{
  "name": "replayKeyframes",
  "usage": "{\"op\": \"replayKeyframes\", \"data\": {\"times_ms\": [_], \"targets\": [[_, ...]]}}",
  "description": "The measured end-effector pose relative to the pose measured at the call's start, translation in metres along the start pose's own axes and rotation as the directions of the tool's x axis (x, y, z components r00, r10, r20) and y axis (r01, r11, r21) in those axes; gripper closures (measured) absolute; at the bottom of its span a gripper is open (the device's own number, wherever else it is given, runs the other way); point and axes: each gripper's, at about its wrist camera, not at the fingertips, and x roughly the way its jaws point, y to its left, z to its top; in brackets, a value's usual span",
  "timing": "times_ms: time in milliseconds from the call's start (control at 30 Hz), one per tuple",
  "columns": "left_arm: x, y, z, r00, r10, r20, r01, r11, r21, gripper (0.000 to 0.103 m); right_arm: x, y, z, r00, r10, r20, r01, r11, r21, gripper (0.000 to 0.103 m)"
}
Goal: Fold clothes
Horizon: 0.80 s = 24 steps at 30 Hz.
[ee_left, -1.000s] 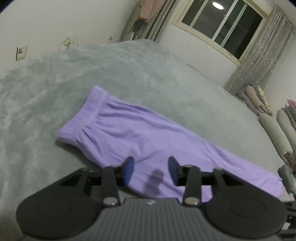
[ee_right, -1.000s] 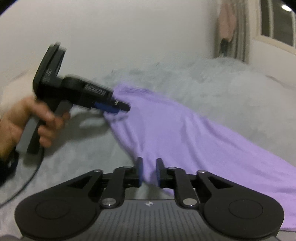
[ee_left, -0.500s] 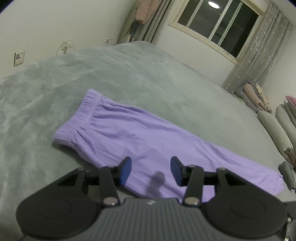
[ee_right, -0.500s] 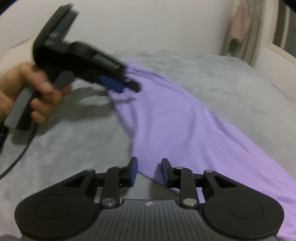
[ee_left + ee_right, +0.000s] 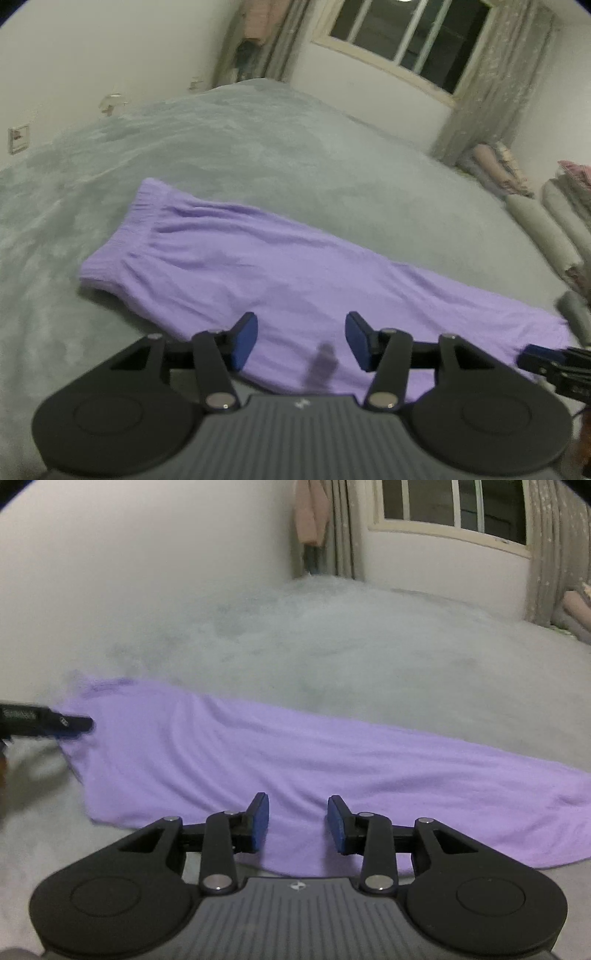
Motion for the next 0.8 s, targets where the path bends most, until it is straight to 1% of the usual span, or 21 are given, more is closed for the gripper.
{"op": "replayKeyframes", "data": {"times_ms": [67,100,167,200,267,367,400,500,567,700,800], "targets": [[0.0,-0.012,-0.004,0.999,-0.045,-0.014,0.045,0.999,0.023,0.052,0.003,0.01,0.003,1.0,0.007,0.005,-0.007,1.0,-0.02,0.067],[0.001,-0.02,-0.006,0.998,-0.062,-0.023,0.063,0.997,0.032,0.052,0.008,0.014,0.003,1.0,0.002,-0.014,-0.002,0.999,-0.032,0.066],[0.004,-0.036,-0.014,0.997,-0.075,-0.035,0.078,0.994,0.072,0.052,0.018,0.02,0.002,0.999,-0.01,-0.048,0.007,0.998,-0.056,0.065],[0.005,-0.044,-0.017,0.996,-0.081,-0.041,0.084,0.992,0.093,0.052,0.021,0.021,0.001,0.999,-0.018,-0.05,0.015,0.998,-0.061,0.065],[0.012,-0.059,-0.027,0.996,-0.071,-0.06,0.079,0.987,0.142,0.052,0.018,0.018,0.003,0.999,-0.015,-0.037,0.014,0.999,-0.033,0.065],[0.023,-0.08,-0.045,0.998,-0.004,-0.069,0.021,0.968,0.249,0.052,0.017,0.009,0.013,0.999,-0.045,0.0,0.045,0.998,0.038,0.065],[0.021,-0.085,-0.047,0.998,0.011,-0.066,0.007,0.962,0.271,0.052,0.017,0.004,0.017,0.999,-0.051,0.004,0.051,0.997,0.059,0.065],[0.018,-0.086,-0.049,0.998,0.006,-0.069,0.013,0.962,0.273,0.052,0.036,0.0,0.033,0.997,-0.07,-0.039,0.071,0.997,0.041,0.065],[0.018,-0.086,-0.05,0.998,0.01,-0.068,0.01,0.958,0.286,0.051,0.049,-0.004,0.045,0.993,-0.091,-0.071,0.091,0.996,0.001,0.065],[0.018,-0.088,-0.051,0.998,0.017,-0.066,0.004,0.949,0.317,0.051,0.074,-0.016,0.053,0.983,-0.1,-0.157,0.092,0.994,-0.058,0.065],[0.018,-0.09,-0.054,0.997,0.006,-0.072,0.02,0.938,0.346,0.048,0.074,-0.042,0.056,0.977,-0.164,-0.136,0.164,0.986,-0.01,0.066]]}}
